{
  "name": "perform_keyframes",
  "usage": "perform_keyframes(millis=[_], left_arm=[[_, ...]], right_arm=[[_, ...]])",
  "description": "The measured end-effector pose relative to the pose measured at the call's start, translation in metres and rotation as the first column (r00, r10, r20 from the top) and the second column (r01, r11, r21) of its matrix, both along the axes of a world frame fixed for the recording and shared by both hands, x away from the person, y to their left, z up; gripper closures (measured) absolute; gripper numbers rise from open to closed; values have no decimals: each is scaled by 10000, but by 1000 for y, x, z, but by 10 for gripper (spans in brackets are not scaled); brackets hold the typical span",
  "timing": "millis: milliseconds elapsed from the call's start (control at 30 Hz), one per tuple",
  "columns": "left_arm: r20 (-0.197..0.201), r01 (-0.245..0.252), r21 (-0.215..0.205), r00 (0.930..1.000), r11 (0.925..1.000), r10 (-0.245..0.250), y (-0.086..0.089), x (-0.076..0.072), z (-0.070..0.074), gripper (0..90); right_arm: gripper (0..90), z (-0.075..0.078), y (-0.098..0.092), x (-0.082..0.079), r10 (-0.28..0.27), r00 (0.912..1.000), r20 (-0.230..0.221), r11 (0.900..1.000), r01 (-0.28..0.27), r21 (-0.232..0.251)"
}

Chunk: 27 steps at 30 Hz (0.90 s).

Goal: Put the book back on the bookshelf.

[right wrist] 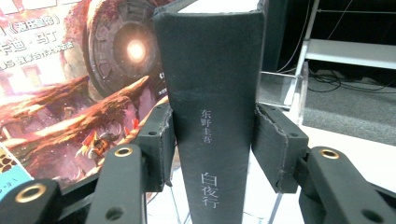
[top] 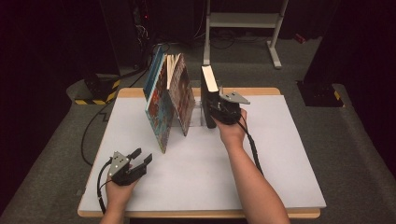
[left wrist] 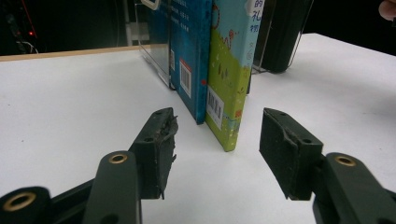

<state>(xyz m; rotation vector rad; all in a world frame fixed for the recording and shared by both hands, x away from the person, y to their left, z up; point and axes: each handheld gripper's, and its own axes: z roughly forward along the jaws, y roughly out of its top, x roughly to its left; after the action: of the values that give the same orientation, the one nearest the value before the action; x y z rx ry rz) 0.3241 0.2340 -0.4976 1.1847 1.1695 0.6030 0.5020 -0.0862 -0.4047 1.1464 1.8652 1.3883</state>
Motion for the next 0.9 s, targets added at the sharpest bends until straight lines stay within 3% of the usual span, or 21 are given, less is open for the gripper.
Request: perform_keyframes(millis=[900], left_arm=[[-49, 14, -54, 10000, 10000, -15, 1, 1, -1, 452]], right_arm=[[474, -1, 20, 5, -172, 9998, 53, 9998, 171, 120]])
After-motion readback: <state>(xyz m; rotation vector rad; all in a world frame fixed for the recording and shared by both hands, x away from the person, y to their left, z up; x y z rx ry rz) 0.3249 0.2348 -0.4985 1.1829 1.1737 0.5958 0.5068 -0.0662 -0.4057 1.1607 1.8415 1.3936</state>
